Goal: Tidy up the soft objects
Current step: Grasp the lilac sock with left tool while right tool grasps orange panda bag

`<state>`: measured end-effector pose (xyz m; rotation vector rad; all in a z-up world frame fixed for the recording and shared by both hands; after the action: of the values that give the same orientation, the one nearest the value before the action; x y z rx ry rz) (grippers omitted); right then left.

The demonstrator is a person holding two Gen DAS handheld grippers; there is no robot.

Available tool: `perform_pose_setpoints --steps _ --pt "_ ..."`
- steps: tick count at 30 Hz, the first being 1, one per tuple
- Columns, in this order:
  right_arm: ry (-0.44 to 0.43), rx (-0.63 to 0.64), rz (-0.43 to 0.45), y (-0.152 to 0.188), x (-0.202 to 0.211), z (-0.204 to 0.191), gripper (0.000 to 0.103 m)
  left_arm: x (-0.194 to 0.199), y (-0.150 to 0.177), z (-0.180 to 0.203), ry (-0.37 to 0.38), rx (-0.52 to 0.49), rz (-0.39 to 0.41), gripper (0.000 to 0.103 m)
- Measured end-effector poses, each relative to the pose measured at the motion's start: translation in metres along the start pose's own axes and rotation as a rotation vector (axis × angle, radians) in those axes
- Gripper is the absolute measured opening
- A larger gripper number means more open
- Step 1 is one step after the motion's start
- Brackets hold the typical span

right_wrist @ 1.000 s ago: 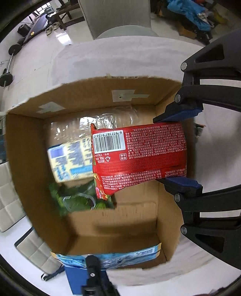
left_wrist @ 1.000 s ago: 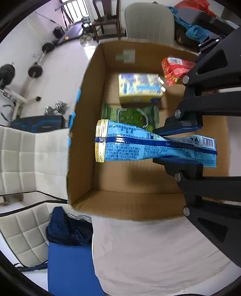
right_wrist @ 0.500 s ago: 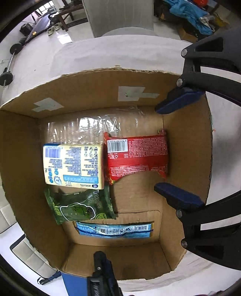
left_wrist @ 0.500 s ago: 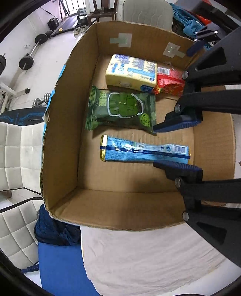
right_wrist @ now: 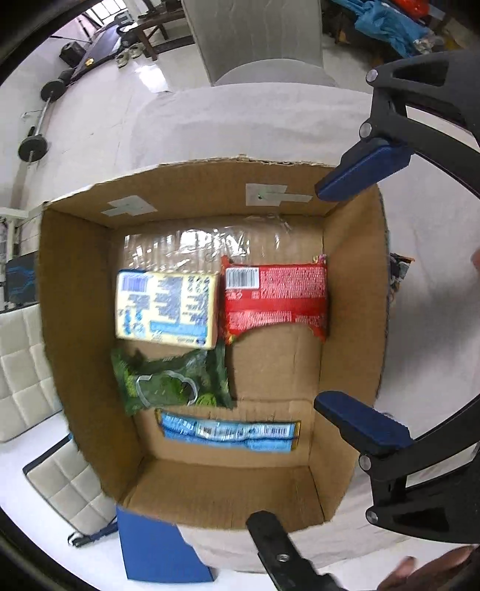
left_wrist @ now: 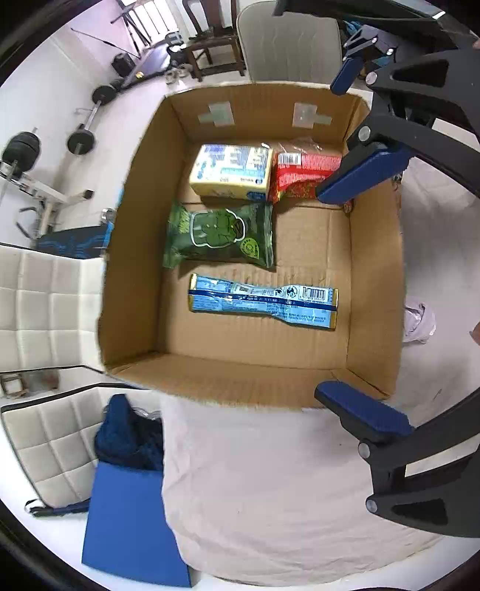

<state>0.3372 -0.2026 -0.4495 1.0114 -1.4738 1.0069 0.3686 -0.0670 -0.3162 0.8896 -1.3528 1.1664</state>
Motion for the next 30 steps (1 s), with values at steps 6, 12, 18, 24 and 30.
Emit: perform_pose_setpoints --steps 6,12,18,24,30 --pt "0.013 0.036 0.073 0.008 0.031 -0.009 0.103 0.031 0.015 0.001 0.003 0.001 0.064 0.101" --pt "-0.017 0.040 0.127 0.018 0.060 -0.017 0.103 0.065 0.031 -0.001 -0.010 0.007 0.153 0.101" --pt "-0.060 0.012 0.146 0.039 0.077 -0.009 0.103 0.084 0.053 -0.008 -0.003 0.031 0.211 0.101" --pt "-0.053 -0.057 0.092 0.069 0.056 0.029 0.103 0.054 0.092 -0.030 -0.010 0.096 0.161 0.101" --pt "-0.094 -0.155 -0.011 0.096 -0.006 0.050 0.103 -0.021 0.126 -0.038 -0.046 0.130 -0.009 0.101"
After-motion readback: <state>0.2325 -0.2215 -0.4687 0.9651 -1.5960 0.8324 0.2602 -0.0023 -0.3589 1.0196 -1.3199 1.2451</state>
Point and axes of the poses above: each gripper's, at about its wrist camera, not at the fingertips, and x roughly against the way its jaws point, z to its right, y to its underside, the point moved 10 cm from there along -x, roughly the way its jaws point, and after that the axes turned 2 degrees about -y, right-handed, at the moved point
